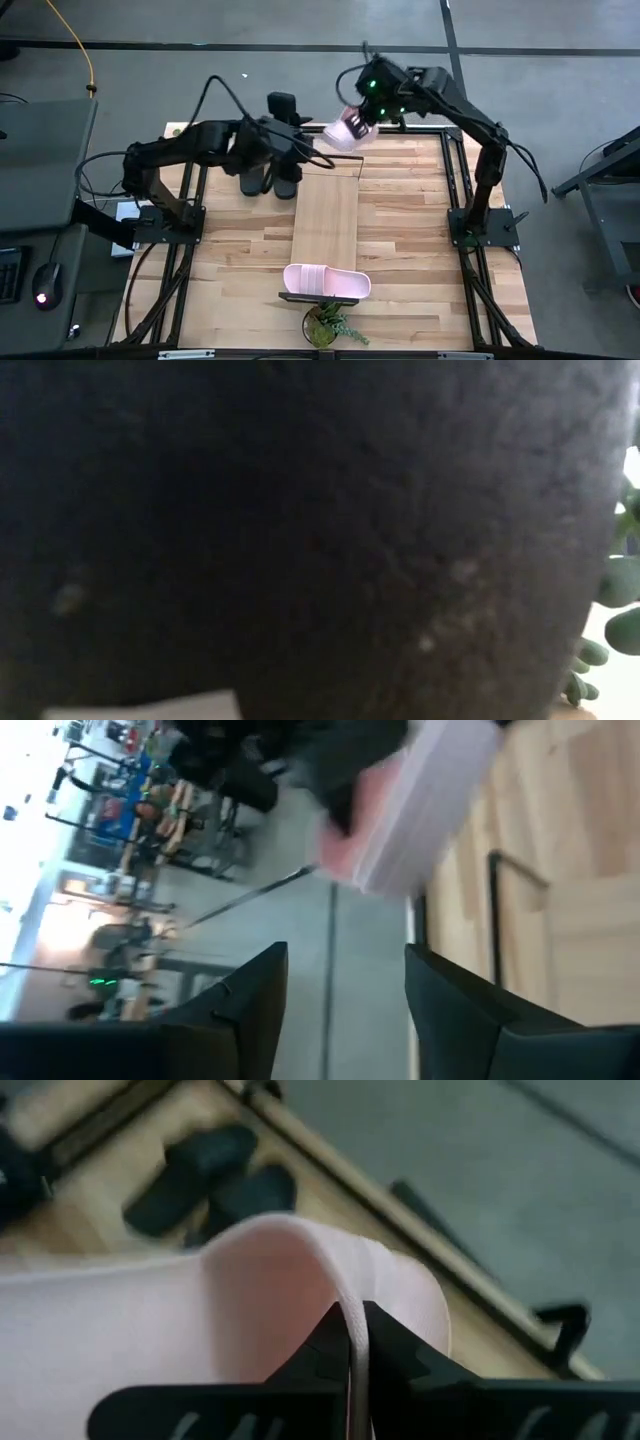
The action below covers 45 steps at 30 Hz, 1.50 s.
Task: Pick and place slides into the shelf
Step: Put the pink slides on the shelf
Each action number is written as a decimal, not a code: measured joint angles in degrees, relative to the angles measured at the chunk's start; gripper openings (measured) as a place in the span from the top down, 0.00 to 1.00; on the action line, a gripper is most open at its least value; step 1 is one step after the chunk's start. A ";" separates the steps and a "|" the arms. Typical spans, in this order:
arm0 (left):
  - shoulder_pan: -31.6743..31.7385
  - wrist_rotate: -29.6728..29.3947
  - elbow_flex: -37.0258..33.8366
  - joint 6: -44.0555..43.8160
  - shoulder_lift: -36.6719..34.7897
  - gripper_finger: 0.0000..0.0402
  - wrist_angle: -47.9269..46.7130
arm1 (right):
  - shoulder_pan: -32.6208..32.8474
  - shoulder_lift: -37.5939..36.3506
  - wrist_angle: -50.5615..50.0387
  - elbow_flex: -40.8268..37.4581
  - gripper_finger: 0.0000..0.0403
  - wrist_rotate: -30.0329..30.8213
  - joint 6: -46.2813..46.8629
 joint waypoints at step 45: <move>-0.58 21.86 -0.42 -22.48 -8.32 0.43 -9.15 | 5.49 -5.88 19.17 0.15 1.00 -39.34 -17.85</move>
